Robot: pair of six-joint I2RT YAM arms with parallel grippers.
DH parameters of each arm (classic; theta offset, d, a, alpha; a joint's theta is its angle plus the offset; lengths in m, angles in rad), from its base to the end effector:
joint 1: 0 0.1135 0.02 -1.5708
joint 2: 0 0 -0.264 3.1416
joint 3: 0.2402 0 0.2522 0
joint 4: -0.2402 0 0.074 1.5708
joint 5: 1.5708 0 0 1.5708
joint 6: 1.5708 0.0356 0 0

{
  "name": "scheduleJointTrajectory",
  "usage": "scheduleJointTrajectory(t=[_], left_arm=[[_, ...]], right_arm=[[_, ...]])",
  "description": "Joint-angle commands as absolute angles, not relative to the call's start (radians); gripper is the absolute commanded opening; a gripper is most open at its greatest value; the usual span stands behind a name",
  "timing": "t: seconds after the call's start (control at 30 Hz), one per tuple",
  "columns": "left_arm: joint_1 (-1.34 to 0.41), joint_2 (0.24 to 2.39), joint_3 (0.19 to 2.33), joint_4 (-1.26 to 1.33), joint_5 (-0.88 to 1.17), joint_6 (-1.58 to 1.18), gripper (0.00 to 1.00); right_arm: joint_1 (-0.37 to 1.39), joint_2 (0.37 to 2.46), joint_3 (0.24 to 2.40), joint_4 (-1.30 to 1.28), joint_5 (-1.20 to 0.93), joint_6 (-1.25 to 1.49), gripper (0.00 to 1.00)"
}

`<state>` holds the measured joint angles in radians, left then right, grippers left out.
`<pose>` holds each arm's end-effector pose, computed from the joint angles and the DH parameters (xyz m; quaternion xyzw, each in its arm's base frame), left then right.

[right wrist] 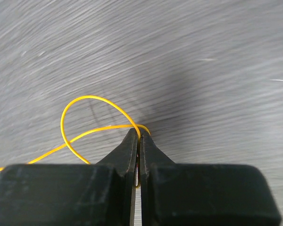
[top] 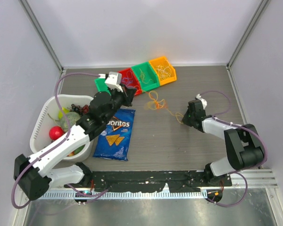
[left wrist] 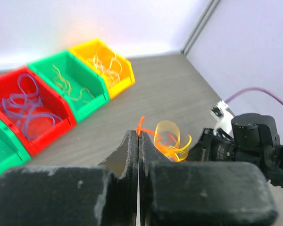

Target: Untangle the cables

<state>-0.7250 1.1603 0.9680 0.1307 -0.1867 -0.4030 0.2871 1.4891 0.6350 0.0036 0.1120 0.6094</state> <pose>0.2105 -0.1776 0.3609 0.0533 0.7262 -0.3072 0.6127 0.2666 0.0746 0.1491 0.1694 0.9191 0.1053 0.3398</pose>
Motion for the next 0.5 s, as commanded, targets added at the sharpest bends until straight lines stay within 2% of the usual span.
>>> scheduleJointTrajectory(t=[0.0, 0.37, 0.47], left_arm=[[-0.732, 1.083, 0.914, 0.262, -0.249, -0.258, 0.00], [-0.733, 1.009, 0.897, 0.310, -0.209, -0.224, 0.00], [-0.732, 0.983, 0.890, 0.310, -0.264, -0.210, 0.00]], right_arm=[[0.172, 1.405, 0.582, -0.044, 0.163, 0.670, 0.01], [0.087, 1.207, 0.600, -0.169, 0.363, 0.631, 0.01], [0.019, 1.166, 0.597, -0.192, 0.413, 0.629, 0.01]])
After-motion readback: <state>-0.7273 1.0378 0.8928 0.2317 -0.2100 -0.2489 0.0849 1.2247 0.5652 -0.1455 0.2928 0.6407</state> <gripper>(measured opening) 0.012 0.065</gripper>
